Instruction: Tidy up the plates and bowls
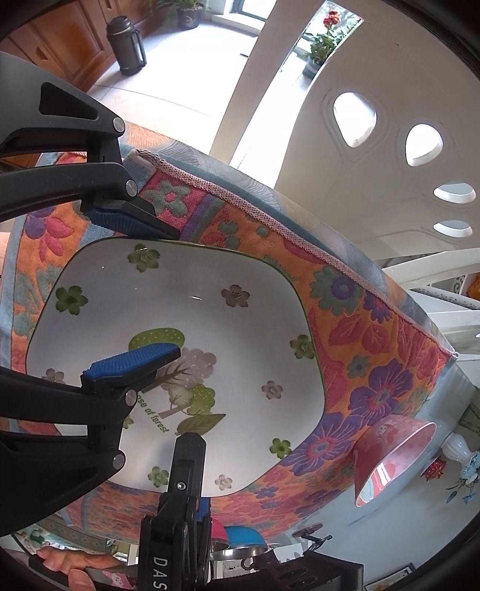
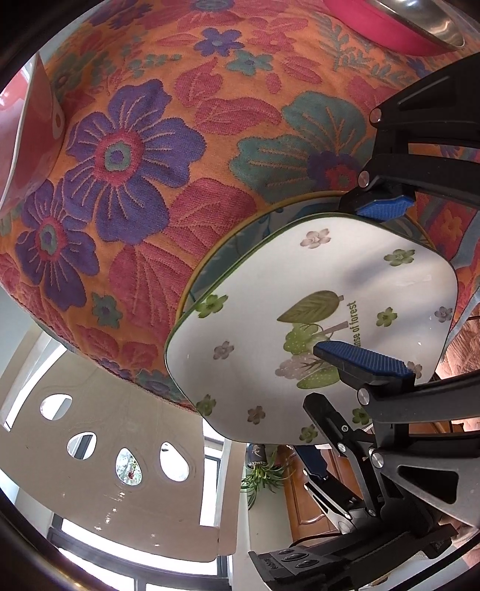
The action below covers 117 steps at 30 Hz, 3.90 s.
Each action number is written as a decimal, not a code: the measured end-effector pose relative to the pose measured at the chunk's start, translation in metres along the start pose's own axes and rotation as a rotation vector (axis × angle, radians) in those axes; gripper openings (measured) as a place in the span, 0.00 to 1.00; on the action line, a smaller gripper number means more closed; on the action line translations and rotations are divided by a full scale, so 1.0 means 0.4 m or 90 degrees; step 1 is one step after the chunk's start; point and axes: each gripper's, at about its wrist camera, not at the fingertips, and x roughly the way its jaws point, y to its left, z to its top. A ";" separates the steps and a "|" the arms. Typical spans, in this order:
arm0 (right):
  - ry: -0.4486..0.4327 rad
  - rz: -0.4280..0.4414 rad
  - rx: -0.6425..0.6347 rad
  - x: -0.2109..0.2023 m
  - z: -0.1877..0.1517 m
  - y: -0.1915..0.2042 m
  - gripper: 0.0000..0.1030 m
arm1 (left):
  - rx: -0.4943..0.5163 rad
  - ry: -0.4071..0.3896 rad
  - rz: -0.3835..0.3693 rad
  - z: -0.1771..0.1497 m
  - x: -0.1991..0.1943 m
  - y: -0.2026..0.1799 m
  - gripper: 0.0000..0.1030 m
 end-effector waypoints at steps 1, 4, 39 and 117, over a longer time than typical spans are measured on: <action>0.000 -0.002 -0.002 -0.004 0.000 -0.001 0.56 | -0.001 0.000 0.000 0.000 0.000 0.001 0.50; -0.003 -0.007 -0.007 -0.017 -0.001 -0.003 0.56 | -0.003 0.001 0.002 0.000 -0.001 0.001 0.50; -0.010 0.007 -0.036 -0.111 -0.001 -0.038 0.56 | -0.042 -0.027 0.049 0.036 -0.062 -0.035 0.51; -0.218 0.027 0.432 -0.635 -0.294 -1.353 0.58 | 0.309 0.153 -0.033 0.317 0.326 -1.362 0.55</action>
